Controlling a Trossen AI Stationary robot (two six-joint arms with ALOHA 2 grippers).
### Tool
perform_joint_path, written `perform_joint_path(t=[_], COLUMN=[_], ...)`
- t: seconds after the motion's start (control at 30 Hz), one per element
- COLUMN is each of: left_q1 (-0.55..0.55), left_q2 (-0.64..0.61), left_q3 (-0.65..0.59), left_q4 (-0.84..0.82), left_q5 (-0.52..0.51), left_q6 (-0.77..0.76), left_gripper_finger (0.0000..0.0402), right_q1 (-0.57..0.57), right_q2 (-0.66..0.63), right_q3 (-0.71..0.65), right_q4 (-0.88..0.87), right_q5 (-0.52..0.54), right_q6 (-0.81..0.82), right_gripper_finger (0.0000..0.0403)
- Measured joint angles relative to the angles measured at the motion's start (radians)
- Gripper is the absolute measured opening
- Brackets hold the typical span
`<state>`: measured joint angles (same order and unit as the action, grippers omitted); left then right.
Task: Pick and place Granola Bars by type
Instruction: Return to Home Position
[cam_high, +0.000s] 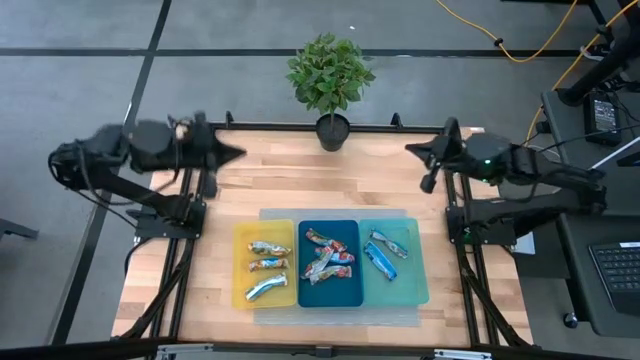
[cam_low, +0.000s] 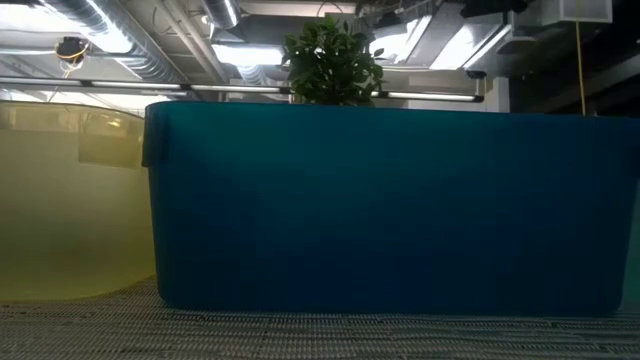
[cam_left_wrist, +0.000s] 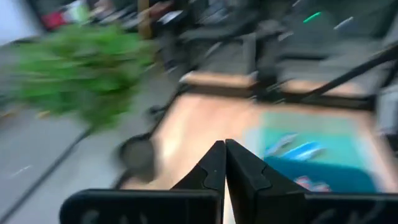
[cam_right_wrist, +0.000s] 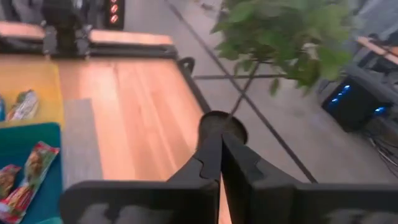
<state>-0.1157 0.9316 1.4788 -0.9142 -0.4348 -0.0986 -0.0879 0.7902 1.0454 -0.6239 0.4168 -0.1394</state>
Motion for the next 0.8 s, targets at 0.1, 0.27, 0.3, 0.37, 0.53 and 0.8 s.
perform_joint_path(t=[0.1, 0.27, 0.3, 0.37, 0.53, 0.8], left_q1=[-0.033, -0.026, -0.019, -0.001, 0.044, 0.06], left_q2=[-0.142, -0.358, -0.395, -0.483, -0.771, -0.896], left_q3=[-0.297, -0.777, -0.854, -0.989, -1.186, -1.268], left_q4=[0.305, 0.765, 0.846, 0.963, 1.044, 0.985], left_q5=[0.115, 0.319, 0.343, 0.365, 0.37, 0.38], left_q6=[0.002, -0.078, -0.1, -0.141, -0.195, -0.201], left_gripper_finger=[0.0002, 0.0001, 0.0001, 0.0002, 0.0001, 0.0002], right_q1=[-0.024, -0.033, -0.034, -0.034, -0.034, -0.033], right_q2=[-0.075, -0.146, -0.15, -0.15, -0.147, -0.19], right_q3=[-0.054, -0.123, -0.131, -0.134, -0.134, -0.153], right_q4=[0.037, 0.122, 0.135, 0.143, 0.133, 0.136], right_q5=[0.0, -0.078, -0.097, -0.124, -0.137, -0.211], right_q6=[-0.001, 0.003, 0.003, 0.003, 0.022, 0.06], right_gripper_finger=[0.0006, 0.0013, 0.0013, 0.001, 0.0006, 0.0005])
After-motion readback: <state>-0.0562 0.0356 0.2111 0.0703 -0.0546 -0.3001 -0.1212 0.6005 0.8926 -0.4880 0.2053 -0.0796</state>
